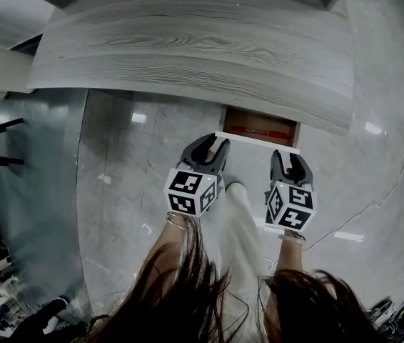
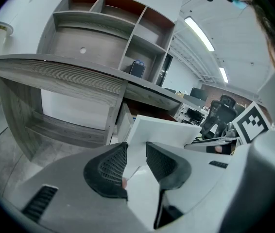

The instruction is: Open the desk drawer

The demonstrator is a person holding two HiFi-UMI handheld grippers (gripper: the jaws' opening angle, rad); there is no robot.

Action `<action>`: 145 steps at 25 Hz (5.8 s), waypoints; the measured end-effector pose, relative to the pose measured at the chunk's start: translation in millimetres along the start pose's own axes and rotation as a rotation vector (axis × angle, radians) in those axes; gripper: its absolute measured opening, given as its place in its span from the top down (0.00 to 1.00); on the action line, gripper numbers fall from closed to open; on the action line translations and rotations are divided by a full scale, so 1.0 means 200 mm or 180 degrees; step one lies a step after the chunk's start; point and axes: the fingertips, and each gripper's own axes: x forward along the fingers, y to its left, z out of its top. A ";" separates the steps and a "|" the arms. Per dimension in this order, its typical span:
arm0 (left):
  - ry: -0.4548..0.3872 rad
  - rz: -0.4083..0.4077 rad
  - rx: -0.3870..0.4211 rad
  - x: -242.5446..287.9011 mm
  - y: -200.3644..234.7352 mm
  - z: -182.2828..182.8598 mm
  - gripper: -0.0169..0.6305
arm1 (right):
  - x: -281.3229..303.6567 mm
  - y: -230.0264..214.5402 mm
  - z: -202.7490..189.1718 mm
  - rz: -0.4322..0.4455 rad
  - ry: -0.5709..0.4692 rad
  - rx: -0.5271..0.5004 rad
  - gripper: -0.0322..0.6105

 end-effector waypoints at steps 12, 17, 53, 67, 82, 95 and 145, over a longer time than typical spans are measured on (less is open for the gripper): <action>0.0048 0.0002 -0.0065 -0.03 -0.01 -0.07 0.79 | -0.01 0.00 -0.06 -0.0006 0.0091 0.0026 0.67; 0.0065 -0.0018 -0.0054 -0.03 -0.01 -0.10 0.79 | -0.01 -0.01 -0.09 -0.0004 0.0114 0.0012 0.67; 0.0224 -0.0089 0.0123 0.02 0.02 -0.24 0.79 | 0.07 -0.02 -0.20 0.0063 0.0333 -0.0082 0.67; 0.0269 -0.0118 0.0155 0.04 0.04 -0.27 0.79 | 0.10 -0.03 -0.23 0.0081 0.0371 -0.0112 0.67; 0.0471 -0.0103 0.0145 0.03 0.04 -0.33 0.79 | 0.08 -0.01 -0.29 0.0148 0.0521 -0.0141 0.67; 0.0550 -0.0143 0.0100 -0.02 -0.06 -0.37 0.79 | -0.01 0.05 -0.40 0.0238 0.0656 -0.0049 0.67; 0.0226 -0.0108 0.0198 -0.35 -0.39 0.11 0.84 | -0.38 0.19 -0.04 0.0127 0.0446 0.0079 0.75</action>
